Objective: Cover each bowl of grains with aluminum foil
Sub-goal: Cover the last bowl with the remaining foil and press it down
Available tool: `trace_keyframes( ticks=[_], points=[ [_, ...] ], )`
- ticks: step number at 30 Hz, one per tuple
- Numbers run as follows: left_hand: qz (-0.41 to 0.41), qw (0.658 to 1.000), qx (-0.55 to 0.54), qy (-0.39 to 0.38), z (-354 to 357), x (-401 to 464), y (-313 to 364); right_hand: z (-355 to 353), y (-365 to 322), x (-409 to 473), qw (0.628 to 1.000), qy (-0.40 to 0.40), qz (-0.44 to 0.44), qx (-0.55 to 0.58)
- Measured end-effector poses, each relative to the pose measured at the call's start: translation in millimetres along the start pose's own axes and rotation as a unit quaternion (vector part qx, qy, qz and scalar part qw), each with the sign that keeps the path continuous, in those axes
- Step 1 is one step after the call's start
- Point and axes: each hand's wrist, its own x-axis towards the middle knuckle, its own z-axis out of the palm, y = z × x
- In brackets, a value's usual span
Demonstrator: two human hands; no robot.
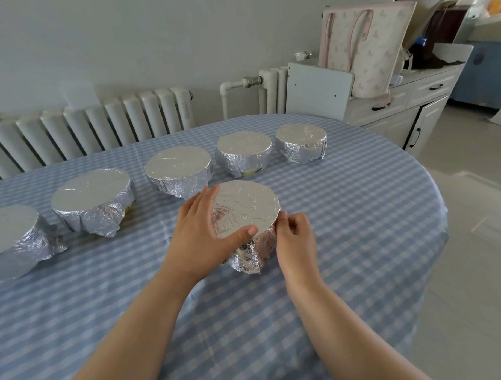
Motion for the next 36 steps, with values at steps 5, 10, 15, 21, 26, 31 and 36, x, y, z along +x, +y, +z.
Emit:
trace_keyframes(
  ticks=[5, 10, 15, 21, 26, 31, 36],
  points=[
    [0.000, 1.000, 0.003, -0.001, 0.1, -0.7, 0.4, 1.0, -1.4, 5.2, 1.000, 0.007, 0.016, 0.023],
    [0.002, 1.000, 0.013, 0.003, 1.5, -0.5, -0.1, 5.1, -0.1, 8.7, 0.999, 0.021, 0.020, 0.044],
    [0.002, 1.000, 0.015, 0.004, 2.3, -0.7, 0.0, 4.7, 0.8, 7.9, 0.998, 0.011, 0.020, 0.059],
    [0.007, 1.000, 0.009, 0.011, 1.8, -2.6, 2.6, -3.4, -0.1, 5.7, 0.997, -0.029, -0.006, 0.070],
    [-0.028, 1.000, -0.009, 0.002, 2.5, -4.3, 5.8, -14.9, -2.1, 5.2, 0.994, -0.090, 0.003, 0.064],
    [-0.040, 0.999, -0.022, 0.029, -5.3, -14.0, 6.3, -21.1, -5.5, 10.0, 0.989, -0.147, -0.014, 0.023],
    [-0.018, 0.998, 0.023, 0.054, -11.9, -12.9, 0.3, -23.1, -8.8, 21.8, 0.984, -0.175, -0.017, 0.012]
  ],
)
